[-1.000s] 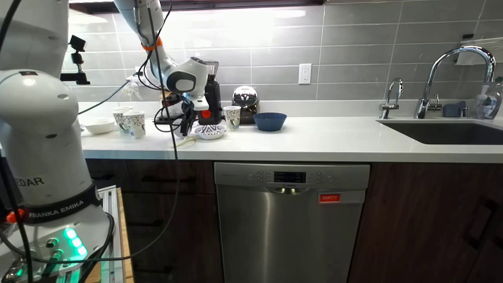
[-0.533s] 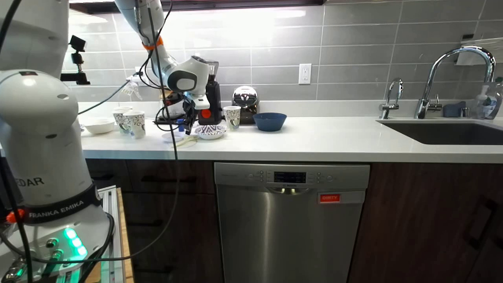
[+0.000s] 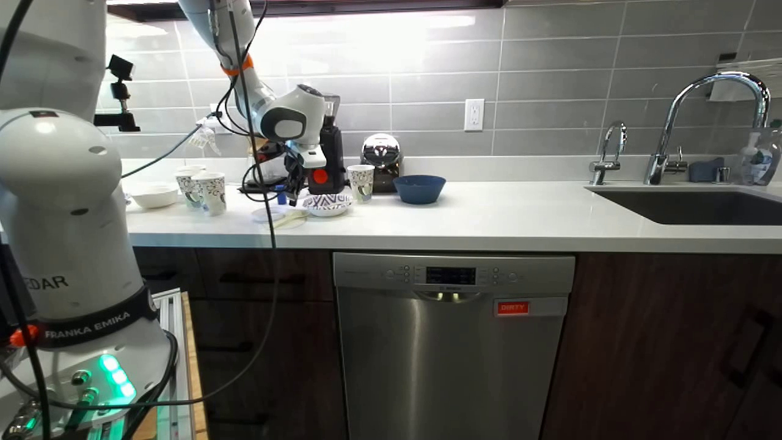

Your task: Move the coffee cup lid to the right

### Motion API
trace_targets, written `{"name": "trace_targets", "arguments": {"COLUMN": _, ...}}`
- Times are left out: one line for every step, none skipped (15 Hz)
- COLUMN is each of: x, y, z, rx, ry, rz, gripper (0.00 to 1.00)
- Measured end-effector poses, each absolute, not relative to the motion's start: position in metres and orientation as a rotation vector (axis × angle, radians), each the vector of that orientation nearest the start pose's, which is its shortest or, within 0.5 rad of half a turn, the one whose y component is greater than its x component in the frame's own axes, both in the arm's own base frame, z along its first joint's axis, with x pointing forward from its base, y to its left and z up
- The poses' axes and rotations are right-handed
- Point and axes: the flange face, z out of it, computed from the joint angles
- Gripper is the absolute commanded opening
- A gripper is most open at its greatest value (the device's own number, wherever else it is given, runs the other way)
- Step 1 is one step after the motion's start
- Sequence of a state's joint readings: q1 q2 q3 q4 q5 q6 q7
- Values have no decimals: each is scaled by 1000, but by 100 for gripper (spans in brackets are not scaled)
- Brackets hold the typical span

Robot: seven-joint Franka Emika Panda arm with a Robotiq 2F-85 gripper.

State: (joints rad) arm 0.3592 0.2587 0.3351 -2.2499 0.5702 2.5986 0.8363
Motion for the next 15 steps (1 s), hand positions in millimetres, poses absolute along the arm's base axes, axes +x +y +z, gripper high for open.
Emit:
{"name": "trace_targets", "arguments": {"x": 428, "y": 346, "z": 267, "rx": -2642, "ry": 859, "rz": 308, "gripper": 33}}
{"name": "trace_targets", "arguments": {"x": 425, "y": 349, "z": 272, "rx": -2646, "ry": 847, "rz": 316, "gripper": 40}}
{"name": "trace_targets", "arguments": {"x": 422, "y": 351, "z": 279, "rx": -2651, "ry": 832, "rz": 323, "gripper": 47}}
{"name": "trace_targets", "arguments": {"x": 419, "y": 351, "z": 287, "rx": -2662, "ry": 819, "rz": 324, "gripper": 54}}
{"name": "trace_targets", "arguments": {"x": 415, "y": 349, "z": 295, "rx": -2678, "ry": 809, "rz": 317, "gripper": 60}}
{"name": "trace_targets", "arguments": {"x": 410, "y": 345, "z": 303, "rx": -2698, "ry": 802, "rz": 305, "gripper": 68}}
{"name": "trace_targets", "arguments": {"x": 406, "y": 340, "z": 311, "rx": -2721, "ry": 792, "rz": 281, "gripper": 74}}
{"name": "trace_targets", "arguments": {"x": 401, "y": 333, "z": 320, "rx": -2743, "ry": 782, "rz": 246, "gripper": 82}}
{"name": "trace_targets", "arguments": {"x": 396, "y": 326, "z": 329, "rx": -2773, "ry": 765, "rz": 206, "gripper": 88}}
{"name": "trace_targets", "arguments": {"x": 391, "y": 317, "z": 339, "rx": -2814, "ry": 730, "rz": 166, "gripper": 95}}
{"name": "trace_targets", "arguments": {"x": 383, "y": 310, "z": 348, "rx": -2856, "ry": 698, "rz": 145, "gripper": 78}}
{"name": "trace_targets", "arguments": {"x": 377, "y": 306, "z": 356, "rx": -2863, "ry": 690, "rz": 131, "gripper": 84}}
{"name": "trace_targets", "arguments": {"x": 377, "y": 306, "z": 358, "rx": -2860, "ry": 687, "rz": 123, "gripper": 92}}
{"name": "trace_targets", "arguments": {"x": 377, "y": 307, "z": 357, "rx": -2862, "ry": 687, "rz": 126, "gripper": 95}}
{"name": "trace_targets", "arguments": {"x": 377, "y": 307, "z": 354, "rx": -2864, "ry": 690, "rz": 134, "gripper": 95}}
